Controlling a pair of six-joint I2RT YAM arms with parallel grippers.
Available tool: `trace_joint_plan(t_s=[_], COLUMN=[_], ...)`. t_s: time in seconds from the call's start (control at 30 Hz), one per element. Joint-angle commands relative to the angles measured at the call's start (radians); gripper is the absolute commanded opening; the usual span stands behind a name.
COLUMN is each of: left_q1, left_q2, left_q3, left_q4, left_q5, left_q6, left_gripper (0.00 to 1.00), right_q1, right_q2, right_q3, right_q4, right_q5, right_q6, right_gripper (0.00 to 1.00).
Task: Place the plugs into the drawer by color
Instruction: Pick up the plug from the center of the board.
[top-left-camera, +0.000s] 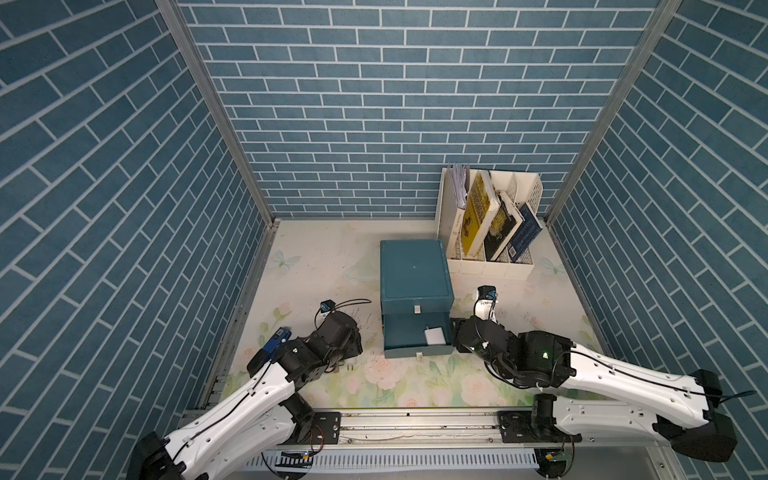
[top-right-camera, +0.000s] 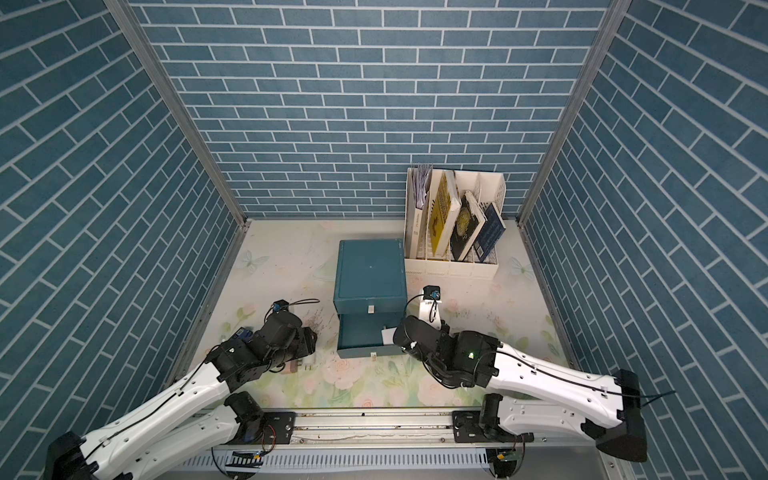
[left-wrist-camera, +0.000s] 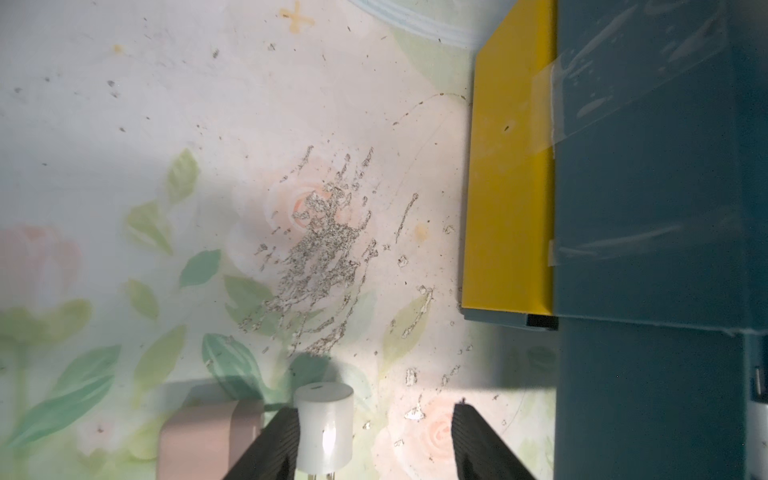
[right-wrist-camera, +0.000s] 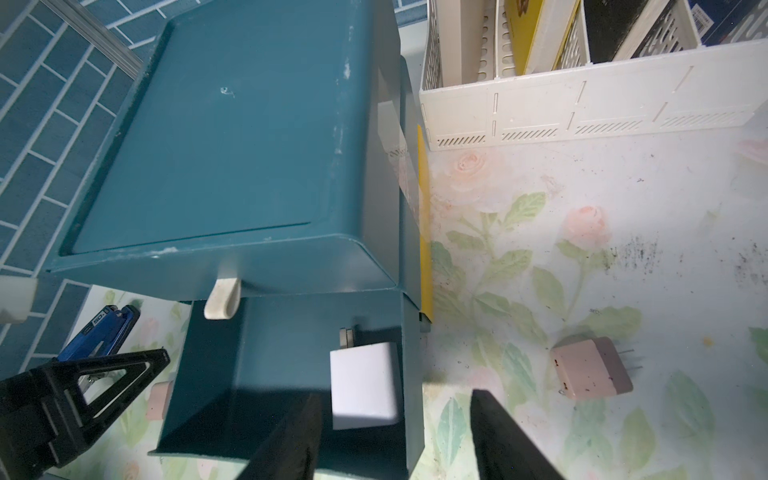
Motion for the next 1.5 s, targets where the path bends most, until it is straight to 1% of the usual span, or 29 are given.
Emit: trace_joint_plan(t_s=[0.0,0.07,0.17,0.27,0.47,0.73,0.77,0.93,0.97,1.07,1.13,1.2,1.33,1.47], left_q1=[0.0,0.0,0.0,0.0,0.0,-0.013,-0.017,-0.035,-0.04,-0.045,-0.047,-0.048,-0.047,-0.047], left_q2=[0.015,0.021,0.021,0.027,0.079,0.167,0.176,0.221,0.23,0.24,0.209,0.145,0.016,-0.044], left_q3=[-0.082,-0.119,-0.147,-0.161,-0.166,-0.175,-0.18,-0.185,-0.188,-0.176,-0.14,-0.068,0.133,0.303], left_q4=[0.077,0.099,0.095,0.11,0.154,0.199,0.205,0.21,0.217,0.204,0.156,0.084,-0.019,0.02], left_q5=[0.054,0.057,0.031,0.028,0.03,0.018,0.016,-0.005,-0.006,-0.008,-0.037,-0.083,-0.176,-0.199], left_q6=[-0.049,-0.066,-0.075,-0.077,-0.071,-0.062,-0.063,-0.078,-0.08,-0.087,-0.09,-0.085,-0.042,0.09], left_gripper=[0.64,0.64,0.64,0.64,0.6,0.5,0.47,0.46,0.43,0.22,0.09,0.01,0.0,0.0], right_q1=[-0.003,-0.003,-0.006,-0.006,-0.005,-0.005,-0.006,-0.005,-0.006,-0.006,-0.006,-0.006,-0.008,-0.043], right_q2=[-0.032,-0.043,-0.054,-0.064,-0.065,-0.064,-0.068,-0.077,-0.078,-0.081,-0.087,-0.1,-0.132,-0.15], right_q3=[-0.023,-0.028,-0.027,-0.033,-0.046,-0.051,-0.057,-0.072,-0.076,-0.082,-0.086,-0.096,-0.116,-0.14], right_q4=[-0.028,-0.034,-0.048,-0.054,-0.029,-0.03,-0.028,-0.005,-0.006,0.003,0.007,0.005,0.027,0.112], right_q5=[0.024,0.024,0.024,0.025,0.018,0.018,0.019,0.015,0.018,0.018,0.02,0.03,0.05,0.043], right_q6=[0.032,0.034,0.036,0.039,0.037,0.036,0.039,0.038,0.038,0.039,0.037,0.037,0.026,-0.042], right_gripper=[0.61,0.6,0.6,0.59,0.58,0.56,0.56,0.56,0.55,0.56,0.55,0.55,0.56,0.57])
